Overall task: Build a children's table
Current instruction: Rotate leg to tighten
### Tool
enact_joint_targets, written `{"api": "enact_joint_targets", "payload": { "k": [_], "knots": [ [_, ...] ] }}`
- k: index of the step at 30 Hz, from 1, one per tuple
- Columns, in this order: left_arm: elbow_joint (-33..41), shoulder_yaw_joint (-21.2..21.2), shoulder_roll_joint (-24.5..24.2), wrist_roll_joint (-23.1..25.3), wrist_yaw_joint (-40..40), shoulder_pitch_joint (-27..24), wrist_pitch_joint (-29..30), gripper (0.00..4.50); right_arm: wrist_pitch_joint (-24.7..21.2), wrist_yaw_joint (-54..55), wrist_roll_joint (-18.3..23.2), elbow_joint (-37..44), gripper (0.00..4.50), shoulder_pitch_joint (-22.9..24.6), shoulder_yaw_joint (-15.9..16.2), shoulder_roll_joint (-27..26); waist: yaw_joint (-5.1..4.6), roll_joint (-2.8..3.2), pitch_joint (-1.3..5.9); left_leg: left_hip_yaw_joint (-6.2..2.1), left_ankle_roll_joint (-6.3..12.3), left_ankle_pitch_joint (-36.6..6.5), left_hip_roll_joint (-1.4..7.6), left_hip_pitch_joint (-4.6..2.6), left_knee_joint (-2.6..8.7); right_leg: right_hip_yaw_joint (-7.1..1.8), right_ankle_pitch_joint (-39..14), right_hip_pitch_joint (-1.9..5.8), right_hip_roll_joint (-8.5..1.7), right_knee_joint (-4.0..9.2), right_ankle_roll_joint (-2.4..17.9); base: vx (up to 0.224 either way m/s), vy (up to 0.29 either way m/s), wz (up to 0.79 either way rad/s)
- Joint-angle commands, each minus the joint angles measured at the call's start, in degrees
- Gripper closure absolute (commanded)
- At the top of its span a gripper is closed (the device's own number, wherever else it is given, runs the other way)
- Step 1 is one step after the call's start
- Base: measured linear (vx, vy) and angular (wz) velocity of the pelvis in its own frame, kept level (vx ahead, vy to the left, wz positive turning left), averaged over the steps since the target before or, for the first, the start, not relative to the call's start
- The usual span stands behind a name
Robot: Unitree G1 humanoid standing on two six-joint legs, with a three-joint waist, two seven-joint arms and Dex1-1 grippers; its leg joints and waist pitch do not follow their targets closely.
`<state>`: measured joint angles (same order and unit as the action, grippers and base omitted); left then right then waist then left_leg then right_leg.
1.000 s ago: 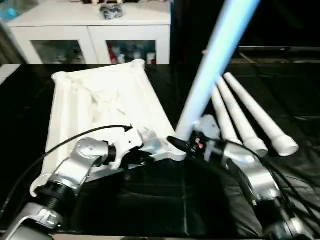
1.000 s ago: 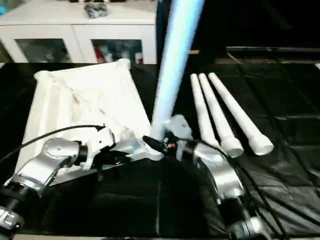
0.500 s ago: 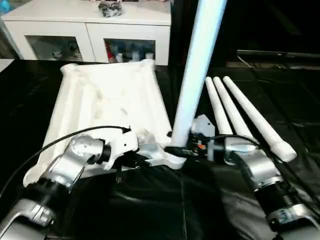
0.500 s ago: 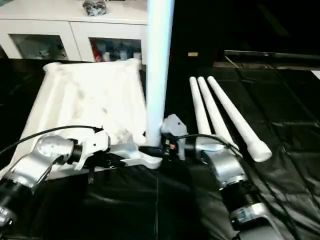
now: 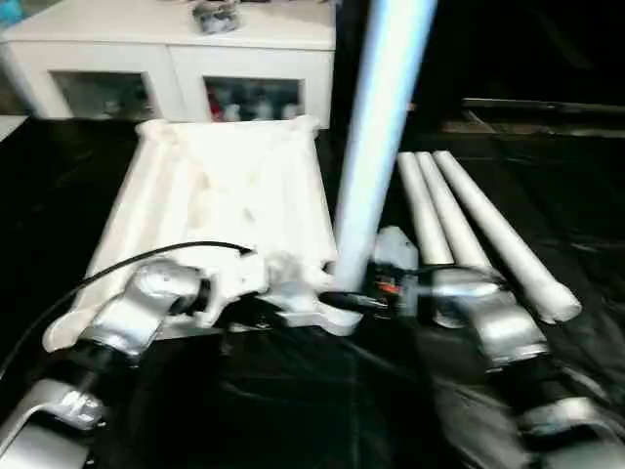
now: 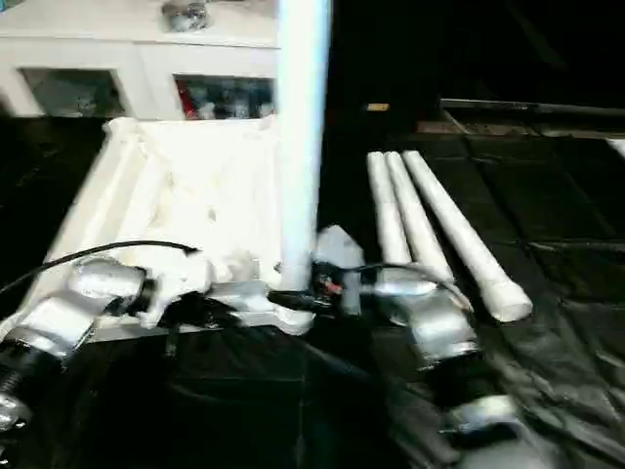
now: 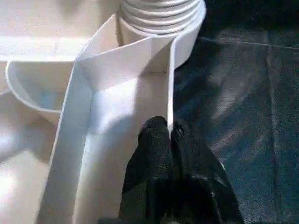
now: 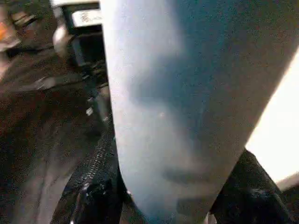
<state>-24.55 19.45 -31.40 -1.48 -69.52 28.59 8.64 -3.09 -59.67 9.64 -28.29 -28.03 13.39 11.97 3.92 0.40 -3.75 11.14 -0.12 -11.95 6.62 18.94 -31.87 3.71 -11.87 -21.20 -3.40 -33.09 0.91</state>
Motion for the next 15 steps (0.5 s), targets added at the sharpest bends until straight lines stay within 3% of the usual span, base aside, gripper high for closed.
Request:
{"api": "enact_joint_targets", "payload": {
  "k": [1, 3, 4, 5, 6, 7, 8, 9, 10, 11, 12, 13, 15],
  "knots": [
    [3.63, -1.56, 1.48, -0.93, 5.82, -1.71, 4.93, 4.50, -3.27, 5.02, -4.83, -6.75, 2.56, 2.09, 3.85, -2.52, -0.60, 0.28, 0.12, -5.76, -3.06, -29.64, 7.69, 0.03, 5.27, -4.34, -44.52, -0.06, -8.55, 6.34, 5.61, 0.000, 0.000, 0.00],
    [6.98, -3.02, 2.21, -1.77, 8.44, -3.60, 8.31, 4.50, -4.24, 8.55, -4.81, -7.83, 2.56, 1.20, 2.76, -4.08, -1.21, 0.00, 0.09, -6.13, -3.21, -30.29, 7.78, 0.17, 5.55, -4.32, -42.32, 0.00, -8.36, 6.26, 5.62, -0.011, 0.001, -0.09],
    [9.86, -4.20, 2.93, -2.40, 10.70, -5.19, 11.16, 4.50, -5.03, 11.52, -4.70, -8.85, 2.56, 0.41, 1.77, -5.43, -1.37, 0.28, 0.14, -6.28, -3.61, -30.42, 7.91, 0.33, 5.65, -4.41, -40.67, 0.09, -8.46, 5.75, 6.37, 0.000, 0.000, 0.00],
    [12.99, -5.20, 3.79, -2.91, 12.91, -6.76, 14.19, 4.50, -5.77, 14.46, -4.40, -10.02, 2.56, -0.46, 0.66, -6.85, -2.02, -0.01, -0.16, -6.59, -4.05, -30.85, 8.06, 0.74, 5.87, -4.34, -39.95, 0.07, -8.57, 5.34, 7.45, -0.048, 0.019, -0.19],
    [16.22, -6.07, 4.80, -2.96, 15.24, -8.30, 17.21, 4.50, -6.27, 17.88, -4.21, -11.70, 2.56, -1.54, -0.53, -8.35, -2.64, 0.22, -0.27, -6.78, -4.57, -32.68, 7.81, 0.64, 5.71, -3.92, -41.88, 0.04, -8.58, 5.68, 7.06, -0.046, 0.023, -0.26],
    [17.74, -6.48, 5.34, -2.76, 16.25, -8.98, 18.71, 4.50, -6.27, 19.55, -4.21, -12.71, 2.56, -2.11, -1.09, -9.07, -3.01, -0.40, -0.42, -6.86, -4.24, -32.51, 7.57, 1.05, 5.80, -3.69, -42.60, 0.29, -8.48, 6.01, 6.38, -0.046, 0.023, -0.26],
    [17.74, -6.48, 5.34, -2.76, 16.25, -8.98, 18.71, 4.50, -6.27, 19.55, -4.21, -12.71, 2.56, -2.11, -1.09, -9.07, -3.04, 0.11, -0.34, -6.92, -4.49, -32.88, 7.55, 0.94, 5.81, -3.68, -40.56, 0.35, -8.42, 6.06, 6.40, -0.025, 0.031, -0.25],
    [21.19, -7.66, 7.39, -2.27, 19.33, -10.27, 22.57, 4.50, -6.21, 23.88, -4.25, -15.46, 2.56, -3.64, -2.35, -10.77, -3.22, 0.03, -0.17, -6.61, -4.45, -31.89, 7.74, 0.70, 5.83, -4.07, -34.41, 0.13, -8.15, 5.49, 8.24, 0.000, 0.000, 0.00],
    [21.19, -7.66, 7.39, -2.27, 19.33, -10.27, 22.57, 4.50, -6.21, 23.88, -4.25, -15.46, 2.56, -3.64, -2.35, -10.77, -3.22, 0.03, -0.17, -6.61, -4.45, -31.89, 7.74, 0.70, 5.83, -4.07, -34.41, 0.13, -8.15, 5.49, 8.24, 0.000, 0.000, 0.00],
    [25.72, -8.67, 10.57, -1.33, 23.62, -11.40, 27.38, 4.50, -6.06, 28.66, -4.90, -18.46, 2.56, -5.25, -3.19, -12.43, -3.15, -0.11, -0.46, -6.34, -3.85, -31.47, 7.60, 0.58, 5.68, -4.20, -33.48, -0.18, -8.14, 5.84, 8.78, 0.000, 0.000, 0.00],
    [27.48, -8.92, 11.91, -0.98, 25.39, -11.77, 29.17, 4.50, -6.00, 30.25, -5.17, -19.56, 2.56, -5.84, -3.39, -12.99, -3.57, -0.37, -0.35, -6.20, -3.60, -29.02, 7.71, 0.69, 5.39, -4.55, -31.12, -0.03, -8.53, 5.37, 10.45, 0.000, 0.000, 0.00],
    [28.92, -8.94, 12.91, -0.67, 26.76, -12.06, 30.56, 4.50, -5.99, 31.39, -5.36, -20.39, 2.56, -6.28, -3.58, -13.46, -3.47, -0.18, -0.41, -6.07, -3.37, -28.49, 7.75, 0.78, 5.40, -4.41, -31.25, 0.05, -8.29, 5.49, 10.42, 0.000, 0.000, 0.00],
    [31.46, -7.93, 14.58, 0.13, 29.20, -12.49, 32.78, 4.50, -6.06, 32.79, -5.68, -21.73, 2.56, -6.94, -3.96, -14.48, -3.60, -0.48, -0.65, -6.10, -2.85, -27.88, 7.71, 1.15, 5.44, -4.30, -30.32, 0.22, -8.24, 5.42, 10.69, 0.000, 0.000, 0.00]
  ]
}}
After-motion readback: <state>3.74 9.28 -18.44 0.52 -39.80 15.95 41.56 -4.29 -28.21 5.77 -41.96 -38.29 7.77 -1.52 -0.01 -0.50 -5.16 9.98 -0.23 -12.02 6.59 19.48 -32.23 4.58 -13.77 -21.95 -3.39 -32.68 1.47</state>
